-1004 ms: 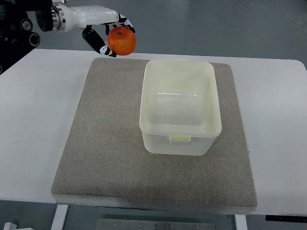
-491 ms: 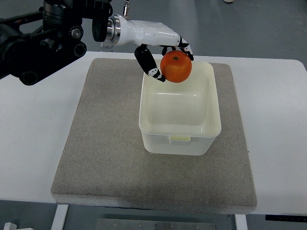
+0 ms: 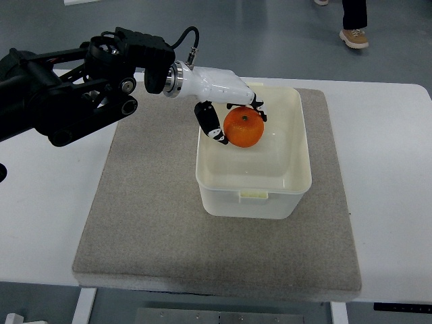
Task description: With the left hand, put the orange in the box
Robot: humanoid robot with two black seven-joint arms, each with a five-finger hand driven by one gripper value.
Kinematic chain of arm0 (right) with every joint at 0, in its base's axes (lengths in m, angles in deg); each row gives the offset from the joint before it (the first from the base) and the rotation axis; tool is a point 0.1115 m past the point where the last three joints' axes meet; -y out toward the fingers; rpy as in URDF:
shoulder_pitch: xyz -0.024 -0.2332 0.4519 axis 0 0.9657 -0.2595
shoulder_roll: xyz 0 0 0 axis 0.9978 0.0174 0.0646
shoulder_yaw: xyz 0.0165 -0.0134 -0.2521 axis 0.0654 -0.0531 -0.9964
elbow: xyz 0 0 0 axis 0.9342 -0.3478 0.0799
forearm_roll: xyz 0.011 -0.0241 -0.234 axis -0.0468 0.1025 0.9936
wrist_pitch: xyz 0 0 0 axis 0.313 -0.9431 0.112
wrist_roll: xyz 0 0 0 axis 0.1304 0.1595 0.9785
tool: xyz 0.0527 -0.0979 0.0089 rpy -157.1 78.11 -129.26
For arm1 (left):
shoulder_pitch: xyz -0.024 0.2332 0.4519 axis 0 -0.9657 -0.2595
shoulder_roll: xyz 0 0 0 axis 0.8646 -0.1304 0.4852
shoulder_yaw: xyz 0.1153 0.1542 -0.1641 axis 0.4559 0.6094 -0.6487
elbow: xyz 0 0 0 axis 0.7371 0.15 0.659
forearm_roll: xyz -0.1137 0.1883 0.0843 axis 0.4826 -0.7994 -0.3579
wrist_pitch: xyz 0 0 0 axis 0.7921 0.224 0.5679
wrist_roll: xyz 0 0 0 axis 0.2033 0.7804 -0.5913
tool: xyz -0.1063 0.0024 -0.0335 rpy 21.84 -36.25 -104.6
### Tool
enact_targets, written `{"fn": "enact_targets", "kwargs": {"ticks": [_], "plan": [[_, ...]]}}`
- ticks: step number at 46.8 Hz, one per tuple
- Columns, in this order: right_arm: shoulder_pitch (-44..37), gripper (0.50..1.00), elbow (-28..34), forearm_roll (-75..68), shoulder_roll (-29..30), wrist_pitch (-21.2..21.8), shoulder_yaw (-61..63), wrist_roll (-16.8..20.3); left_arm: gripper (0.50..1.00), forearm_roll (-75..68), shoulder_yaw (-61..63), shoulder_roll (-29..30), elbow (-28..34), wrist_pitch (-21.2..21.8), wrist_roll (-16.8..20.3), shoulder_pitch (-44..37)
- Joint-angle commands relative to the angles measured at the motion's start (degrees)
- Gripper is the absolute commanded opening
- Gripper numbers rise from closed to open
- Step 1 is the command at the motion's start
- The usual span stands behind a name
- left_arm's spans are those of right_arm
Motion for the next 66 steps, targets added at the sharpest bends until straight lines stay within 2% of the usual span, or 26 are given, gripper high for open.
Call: {"fn": "enact_targets", "kwargs": {"ticks": [1, 3, 6, 12, 20, 25, 37, 49, 55, 66], "plan": [[0.0, 0.932, 0.0, 0.0, 0.0, 0.0, 0.0, 0.0, 0.760, 0.3, -0.1, -0.3, 0.1, 0.6, 0.0, -0.4], [0.0, 0.932, 0.0, 0.1, 0.0, 0.0, 0.0, 0.0, 0.788, 0.3, 0.0, -0.5, 0.1, 1.0, 0.0, -0.7], [0.0, 0.930, 0.0, 0.0, 0.0, 0.0, 0.0, 0.0, 0.940, 0.5, -0.1, -0.6, 0.1, 1.6, 0.1, -0.9], [0.0, 0.932, 0.0, 0.0, 0.0, -0.1, 0.0, 0.1, 0.988, 0.9, 0.0, -0.6, 0.1, 1.9, 0.0, -0.9], [0.0, 0.932, 0.0, 0.0, 0.0, 0.0, 0.1, 0.0, 0.990, 4.6, -1.0, 0.1, 0.0, 1.9, 0.1, -1.0], [0.0, 0.930, 0.0, 0.0, 0.0, -0.1, 0.0, 0.0, 0.990, 15.8, -2.8, 1.2, 0.6, 1.6, 0.1, -1.0], [0.0, 0.932, 0.0, 0.0, 0.0, 0.0, 0.0, 0.0, 0.992, 49.5, -2.4, 4.3, 10.0, 1.8, 0.1, -1.3], [0.0, 0.932, 0.0, 0.0, 0.0, 0.0, 0.0, 0.0, 0.992, 66.2, -2.8, 6.3, 16.6, 1.1, 0.0, -4.4], [0.0, 0.932, 0.0, 0.0, 0.0, -0.1, 0.0, 0.0, 0.994, 71.3, -3.4, 6.4, 19.2, 0.8, 0.1, -8.7], [0.0, 0.932, 0.0, 0.0, 0.0, 0.0, 0.0, 0.0, 0.994, 83.0, -6.5, 6.5, 24.2, -4.1, 0.0, -15.2]]}}
